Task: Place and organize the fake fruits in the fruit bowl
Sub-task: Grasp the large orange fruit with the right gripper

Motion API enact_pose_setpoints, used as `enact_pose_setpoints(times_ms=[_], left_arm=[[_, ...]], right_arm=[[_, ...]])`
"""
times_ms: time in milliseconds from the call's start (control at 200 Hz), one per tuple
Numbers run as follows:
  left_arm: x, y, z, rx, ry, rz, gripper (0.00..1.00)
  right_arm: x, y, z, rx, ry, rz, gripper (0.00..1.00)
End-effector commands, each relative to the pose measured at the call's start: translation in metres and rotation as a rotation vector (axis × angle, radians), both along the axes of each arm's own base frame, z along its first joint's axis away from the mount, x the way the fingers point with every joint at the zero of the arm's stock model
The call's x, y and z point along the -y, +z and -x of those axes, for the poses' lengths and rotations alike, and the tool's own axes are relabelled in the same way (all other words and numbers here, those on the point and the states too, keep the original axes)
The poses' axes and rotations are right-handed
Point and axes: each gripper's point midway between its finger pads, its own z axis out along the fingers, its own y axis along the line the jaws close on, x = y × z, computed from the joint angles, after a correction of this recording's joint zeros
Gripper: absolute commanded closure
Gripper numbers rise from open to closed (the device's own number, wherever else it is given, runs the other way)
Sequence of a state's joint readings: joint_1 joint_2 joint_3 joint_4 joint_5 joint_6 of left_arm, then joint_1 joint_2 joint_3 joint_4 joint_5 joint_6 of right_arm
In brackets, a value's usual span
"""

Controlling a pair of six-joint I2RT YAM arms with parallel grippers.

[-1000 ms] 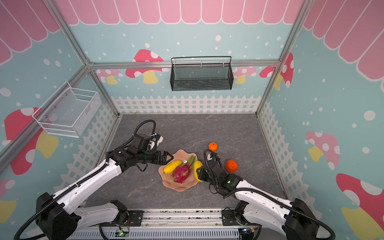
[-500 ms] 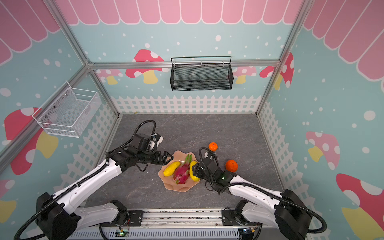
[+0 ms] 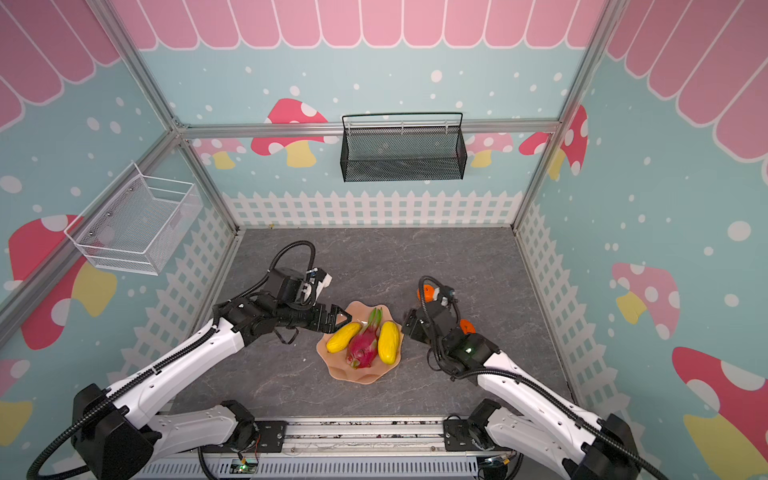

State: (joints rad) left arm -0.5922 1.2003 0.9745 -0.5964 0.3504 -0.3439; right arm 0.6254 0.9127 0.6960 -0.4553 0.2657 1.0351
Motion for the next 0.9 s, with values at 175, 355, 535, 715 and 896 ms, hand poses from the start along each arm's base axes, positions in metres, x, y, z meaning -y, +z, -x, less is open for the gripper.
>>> enact_pose_setpoints(times_ms=[175,355,535,715,896], left_arm=[[0.039,0.012,0.013,0.073,-0.101,0.05,0.0],[0.038,0.004,0.017,0.064,-0.12,0.039,0.0],[0.037,-0.001,0.016,0.059,-0.124,0.025,0.0],[0.035,-0.002,0.013,0.064,-0.109,0.011,0.0],[0.029,-0.004,0.008,0.063,-0.079,-0.006,0.0]], right_arm=[[0.096,-0.053,0.018,-0.315,-0.124,0.322,0.01],[0.111,-0.074,0.016,-0.382,-0.159,0.338,0.01],[0.114,-0.086,0.012,-0.4,-0.162,0.35,0.0],[0.112,-0.103,0.004,-0.408,-0.141,0.334,0.04],[0.118,-0.107,-0.006,-0.39,-0.135,0.346,0.11]])
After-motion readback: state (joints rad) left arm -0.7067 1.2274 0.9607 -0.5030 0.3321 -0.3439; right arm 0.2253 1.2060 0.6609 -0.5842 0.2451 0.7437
